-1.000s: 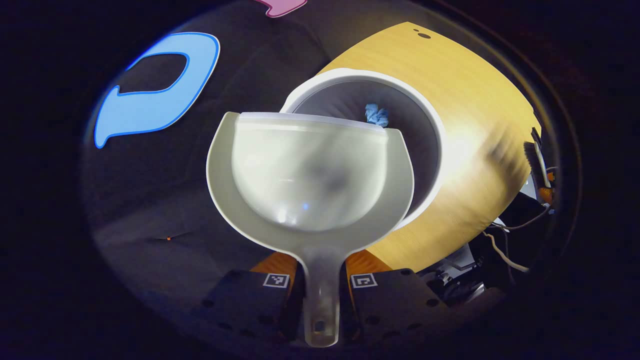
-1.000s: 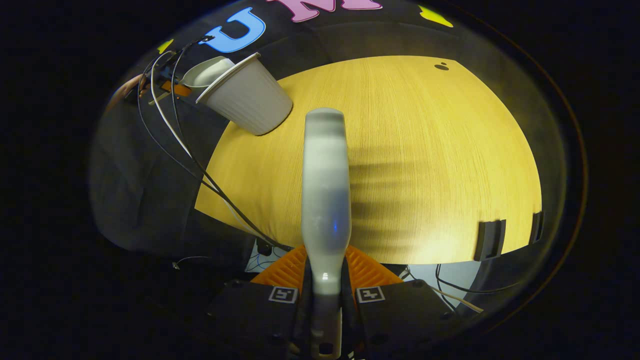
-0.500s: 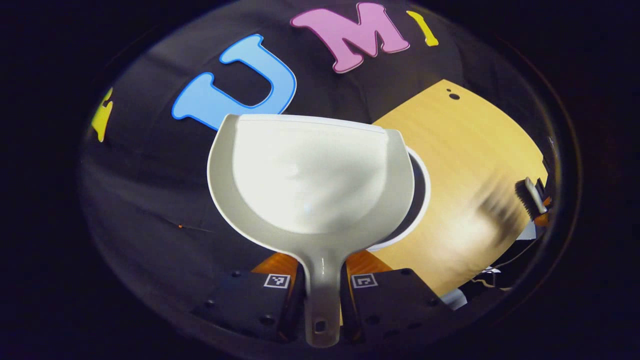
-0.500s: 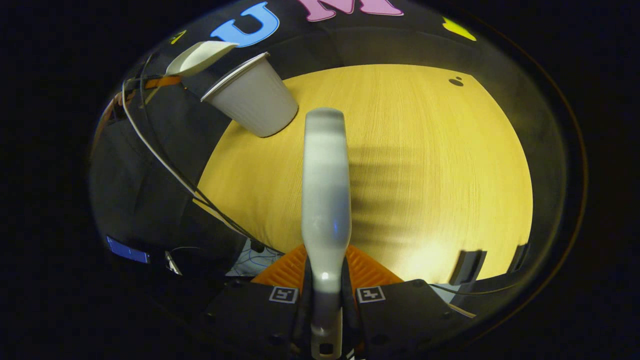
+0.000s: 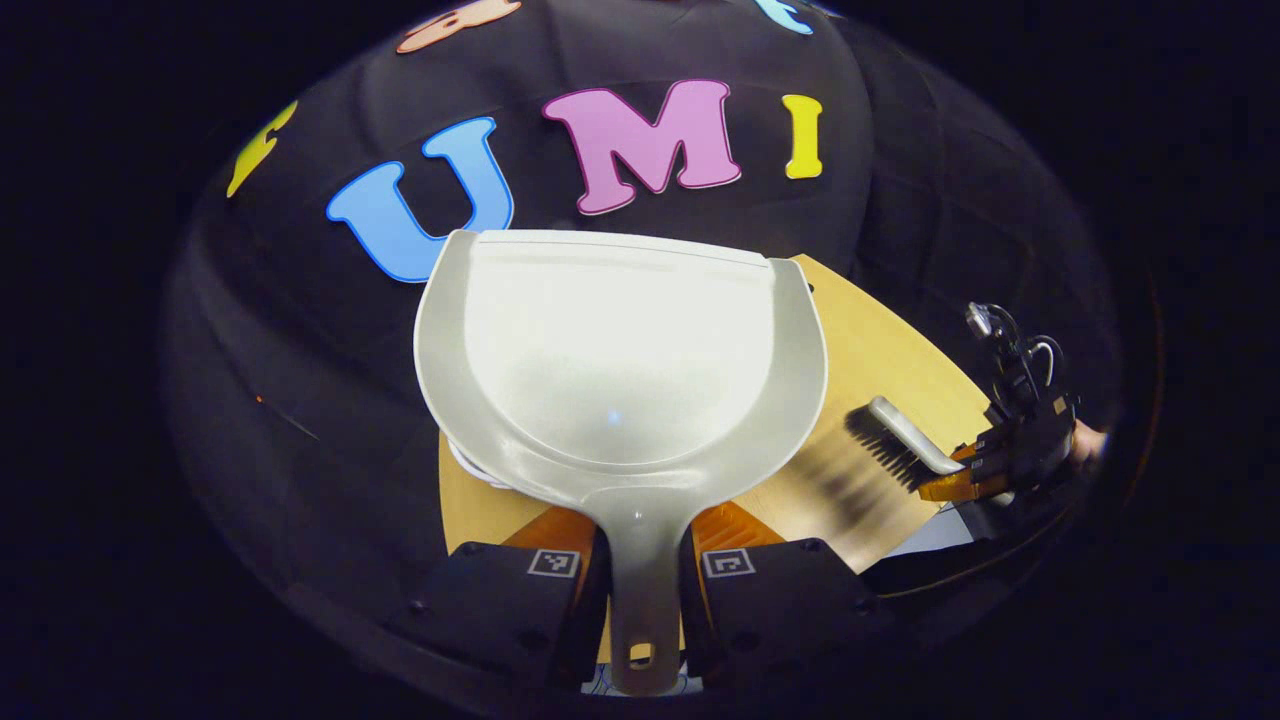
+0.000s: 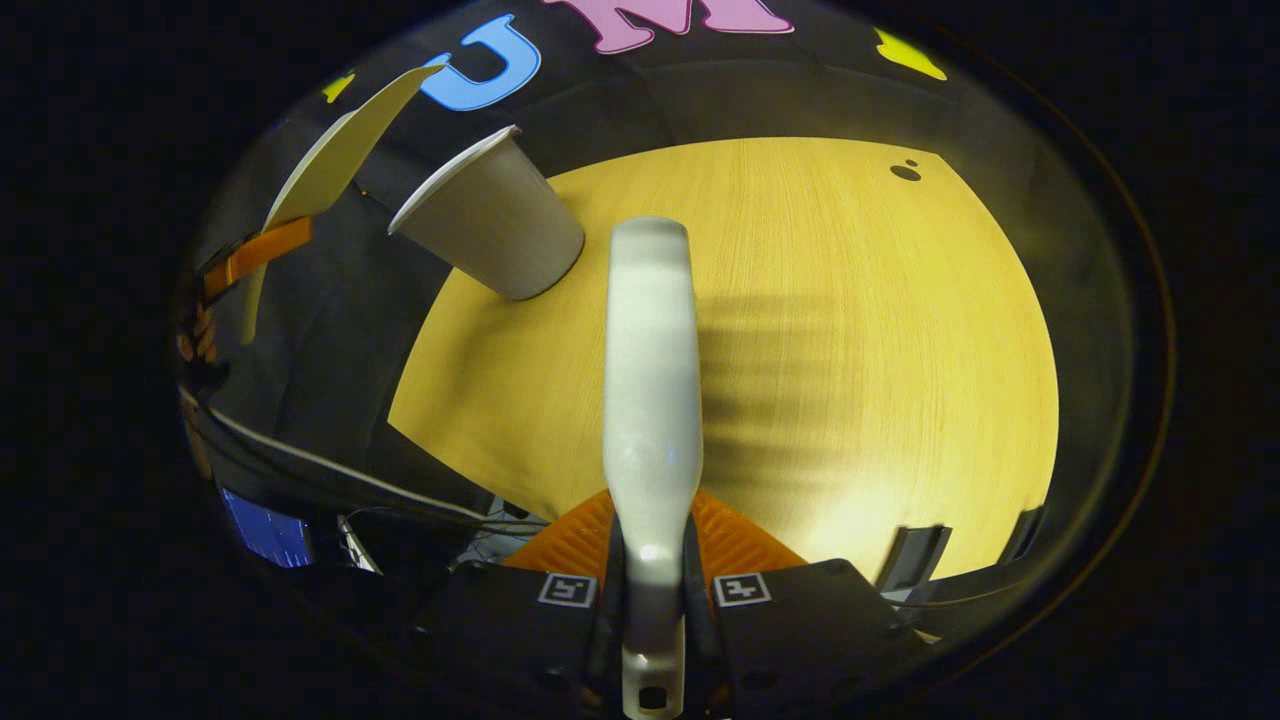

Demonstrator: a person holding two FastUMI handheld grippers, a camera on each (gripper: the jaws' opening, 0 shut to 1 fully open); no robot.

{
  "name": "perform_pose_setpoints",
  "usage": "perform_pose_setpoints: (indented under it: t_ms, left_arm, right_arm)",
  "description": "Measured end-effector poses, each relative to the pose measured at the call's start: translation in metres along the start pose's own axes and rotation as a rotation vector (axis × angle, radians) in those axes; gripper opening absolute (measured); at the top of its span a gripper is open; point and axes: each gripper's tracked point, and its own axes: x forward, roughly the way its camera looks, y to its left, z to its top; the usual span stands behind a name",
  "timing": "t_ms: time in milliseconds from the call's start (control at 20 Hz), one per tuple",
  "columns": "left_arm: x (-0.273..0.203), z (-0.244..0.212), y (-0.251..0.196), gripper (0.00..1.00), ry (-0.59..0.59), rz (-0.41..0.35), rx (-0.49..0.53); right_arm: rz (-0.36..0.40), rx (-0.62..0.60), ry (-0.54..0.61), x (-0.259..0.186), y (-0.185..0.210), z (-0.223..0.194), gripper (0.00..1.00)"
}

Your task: Pick up the small broom and dustpan from the desktop, sweep the trash into the dustpan with the broom, and then empty the trash into the garbage bin.

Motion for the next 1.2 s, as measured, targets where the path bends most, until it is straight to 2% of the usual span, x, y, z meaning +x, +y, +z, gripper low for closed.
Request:
perform_pose_setpoints:
  t_ms: [150,300,400,550,650,800,900,1000,1200]
  left_arm:
    - [-0.005,-0.007,-0.032,0.28,-0.031,-0.084,-0.061]
    - [-0.001,-0.022,-0.080,0.29,0.002,-0.215,-0.118]
    - [0.002,-0.032,-0.098,0.29,0.045,-0.278,-0.144]
    - [0.012,-0.049,-0.119,0.28,0.121,-0.323,-0.218]
    - [0.023,-0.060,-0.131,0.28,0.185,-0.318,-0.302]
    - [0.044,-0.077,-0.138,0.29,0.284,-0.260,-0.410]
    - [0.044,-0.084,-0.142,0.29,0.358,-0.257,-0.464]
    - [0.043,-0.083,-0.141,0.30,0.399,-0.274,-0.492]
    - [0.046,-0.089,-0.142,0.30,0.454,-0.231,-0.494]
  right_arm:
    - [-0.022,-0.026,0.014,0.003,-0.013,0.007,0.29]
    - [-0.044,-0.017,0.006,0.012,-0.023,0.011,0.28]
    - [-0.055,0.009,0.008,0.023,-0.029,0.010,0.28]
    - [-0.063,0.063,0.022,0.042,-0.038,0.007,0.29]
    - [-0.077,0.094,0.044,0.055,-0.044,0.000,0.28]
    - [-0.108,0.112,0.083,0.082,-0.051,-0.011,0.28]
    - [-0.096,0.143,0.111,0.098,-0.052,-0.017,0.29]
    - [-0.108,0.140,0.136,0.112,-0.059,-0.018,0.29]
    - [-0.127,0.135,0.155,0.124,-0.051,-0.022,0.29]
